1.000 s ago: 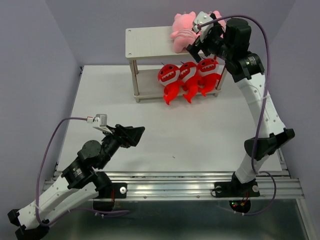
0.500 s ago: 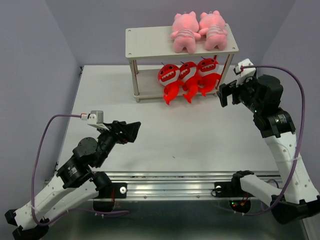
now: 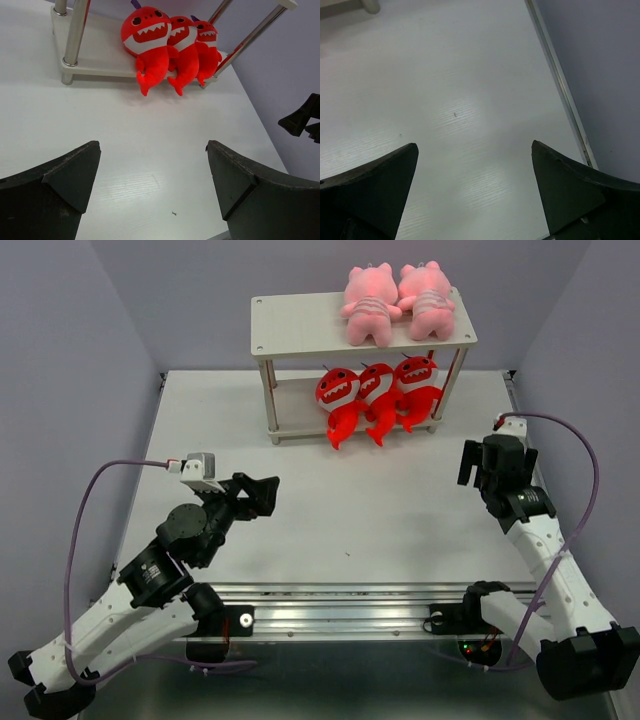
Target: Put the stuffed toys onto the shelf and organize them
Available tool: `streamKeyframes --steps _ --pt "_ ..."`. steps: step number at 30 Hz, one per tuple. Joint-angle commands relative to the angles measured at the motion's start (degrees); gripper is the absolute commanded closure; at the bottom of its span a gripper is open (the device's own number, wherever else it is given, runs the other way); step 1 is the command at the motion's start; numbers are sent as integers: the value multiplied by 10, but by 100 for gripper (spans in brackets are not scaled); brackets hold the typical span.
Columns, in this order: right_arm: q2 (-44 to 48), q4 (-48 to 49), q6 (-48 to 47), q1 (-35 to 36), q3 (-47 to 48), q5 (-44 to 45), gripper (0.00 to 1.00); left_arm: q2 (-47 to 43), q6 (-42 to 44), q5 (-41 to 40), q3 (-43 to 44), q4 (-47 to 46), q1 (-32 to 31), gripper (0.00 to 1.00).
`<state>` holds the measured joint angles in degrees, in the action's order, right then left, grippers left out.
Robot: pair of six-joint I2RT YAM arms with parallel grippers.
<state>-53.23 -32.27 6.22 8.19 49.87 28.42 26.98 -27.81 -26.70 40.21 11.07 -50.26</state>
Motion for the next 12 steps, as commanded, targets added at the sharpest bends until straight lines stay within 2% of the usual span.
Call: streamKeyframes --steps 1,8,12 --pt "30 66 20 -4 -20 88 0 18 19 -23 17 -6 -1 1" --pt "45 103 -14 -4 -52 88 0 17 24 -35 5 -13 -1 1" --pt "50 118 -34 -4 -66 42 0 20 28 -44 0 -15 -1 1"
